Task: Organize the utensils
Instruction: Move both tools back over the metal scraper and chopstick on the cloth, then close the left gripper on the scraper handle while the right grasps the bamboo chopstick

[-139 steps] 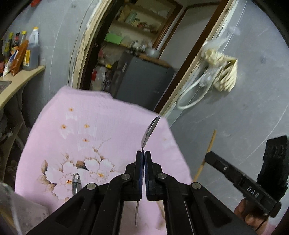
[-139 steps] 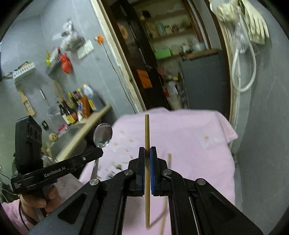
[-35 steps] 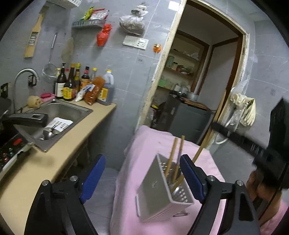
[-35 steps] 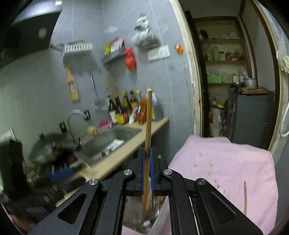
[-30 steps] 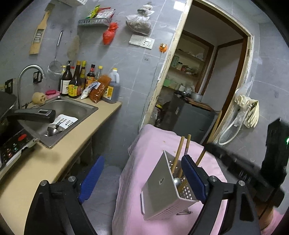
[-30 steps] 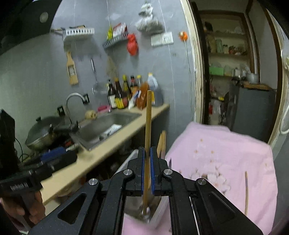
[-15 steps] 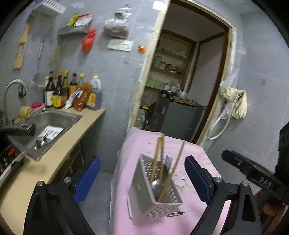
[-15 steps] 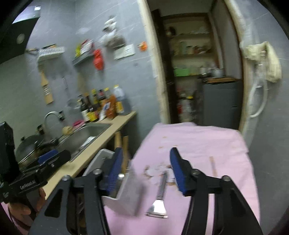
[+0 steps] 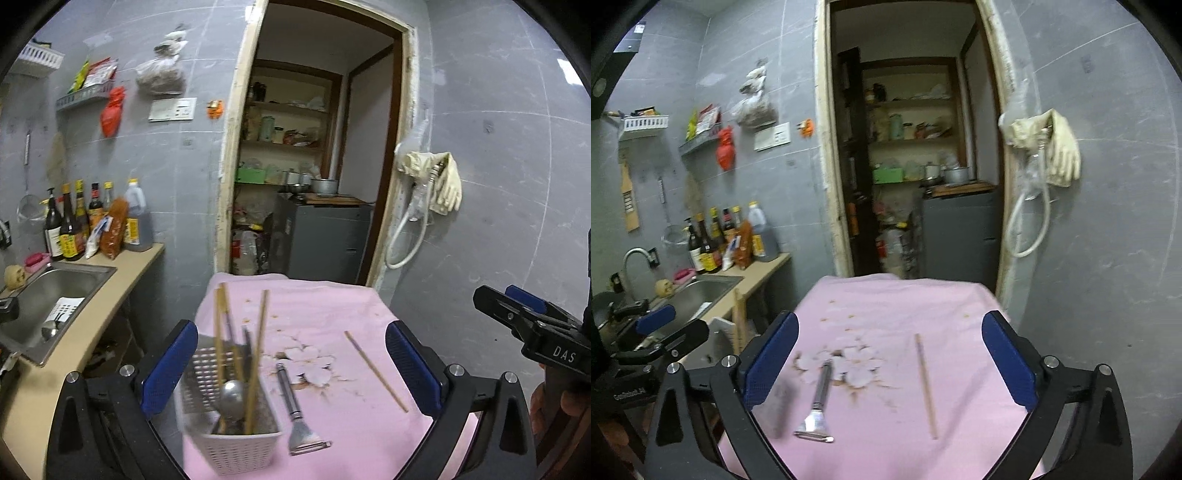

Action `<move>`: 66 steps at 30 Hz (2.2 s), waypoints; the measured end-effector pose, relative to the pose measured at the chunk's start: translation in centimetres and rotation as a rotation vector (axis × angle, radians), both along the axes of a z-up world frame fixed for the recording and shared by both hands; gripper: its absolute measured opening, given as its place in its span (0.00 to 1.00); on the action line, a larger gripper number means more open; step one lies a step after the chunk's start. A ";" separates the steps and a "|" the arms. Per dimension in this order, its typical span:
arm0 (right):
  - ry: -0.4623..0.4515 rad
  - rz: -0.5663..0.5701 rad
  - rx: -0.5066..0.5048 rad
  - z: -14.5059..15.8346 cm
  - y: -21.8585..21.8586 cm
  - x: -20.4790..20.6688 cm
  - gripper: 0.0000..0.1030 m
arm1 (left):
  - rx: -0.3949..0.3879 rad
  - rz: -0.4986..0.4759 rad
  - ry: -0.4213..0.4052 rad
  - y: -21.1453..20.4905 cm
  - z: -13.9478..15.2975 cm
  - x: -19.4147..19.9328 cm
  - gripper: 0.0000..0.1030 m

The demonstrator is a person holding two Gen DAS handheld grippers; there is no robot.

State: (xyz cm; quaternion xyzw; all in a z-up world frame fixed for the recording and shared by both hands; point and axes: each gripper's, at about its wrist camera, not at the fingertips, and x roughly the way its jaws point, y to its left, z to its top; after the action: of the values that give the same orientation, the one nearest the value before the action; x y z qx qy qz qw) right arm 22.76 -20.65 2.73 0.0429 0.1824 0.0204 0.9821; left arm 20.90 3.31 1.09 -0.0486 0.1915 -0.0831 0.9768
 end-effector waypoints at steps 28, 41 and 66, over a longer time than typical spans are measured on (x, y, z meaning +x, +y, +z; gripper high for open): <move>0.051 0.056 -0.066 -6.7 -10.1 10.2 0.99 | 0.092 0.077 0.085 -9.9 -5.3 8.3 0.99; 0.172 0.147 -0.050 -14.5 -10.2 16.2 0.99 | 0.095 0.162 0.229 -9.8 -11.9 14.3 0.99; 0.442 0.336 -0.048 -22.9 -5.0 23.0 0.46 | 0.040 0.268 0.483 -7.5 -18.4 18.8 0.75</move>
State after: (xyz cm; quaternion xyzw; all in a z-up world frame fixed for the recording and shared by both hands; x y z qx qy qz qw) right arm 45.71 -25.63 -20.20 -0.0077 0.3972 0.1688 0.9020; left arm 39.71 -4.21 -17.34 -0.0728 0.4121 0.0647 0.9059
